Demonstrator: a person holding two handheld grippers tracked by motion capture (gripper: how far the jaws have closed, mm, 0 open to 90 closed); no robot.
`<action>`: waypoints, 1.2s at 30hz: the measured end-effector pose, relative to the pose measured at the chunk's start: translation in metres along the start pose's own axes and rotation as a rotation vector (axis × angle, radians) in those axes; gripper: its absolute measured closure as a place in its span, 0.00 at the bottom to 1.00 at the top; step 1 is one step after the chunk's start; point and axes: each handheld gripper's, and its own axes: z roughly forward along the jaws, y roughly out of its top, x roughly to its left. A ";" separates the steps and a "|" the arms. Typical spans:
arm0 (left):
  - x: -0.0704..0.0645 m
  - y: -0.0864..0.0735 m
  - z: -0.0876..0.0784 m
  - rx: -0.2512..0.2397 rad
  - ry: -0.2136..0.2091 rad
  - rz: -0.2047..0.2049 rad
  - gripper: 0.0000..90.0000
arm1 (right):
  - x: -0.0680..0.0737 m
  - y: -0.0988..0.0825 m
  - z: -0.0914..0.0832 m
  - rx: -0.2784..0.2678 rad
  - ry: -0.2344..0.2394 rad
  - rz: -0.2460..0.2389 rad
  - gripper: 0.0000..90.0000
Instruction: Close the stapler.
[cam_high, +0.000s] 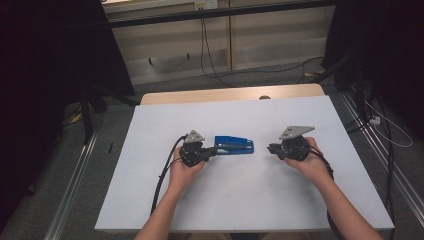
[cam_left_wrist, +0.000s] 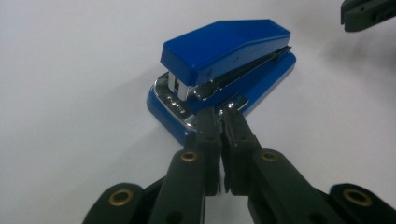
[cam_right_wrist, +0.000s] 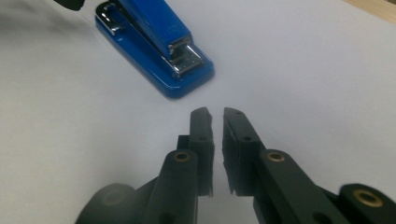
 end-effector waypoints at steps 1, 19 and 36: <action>0.000 0.001 -0.002 -0.004 -0.010 -0.003 0.90 | 0.001 -0.001 -0.001 -0.010 0.002 0.006 0.88; -0.004 0.000 -0.046 -0.053 -0.048 -0.020 0.35 | 0.030 -0.027 -0.034 -0.097 0.021 0.097 0.55; 0.001 -0.016 -0.075 -0.064 -0.018 -0.027 0.15 | 0.040 -0.048 -0.054 -0.107 -0.009 0.097 0.34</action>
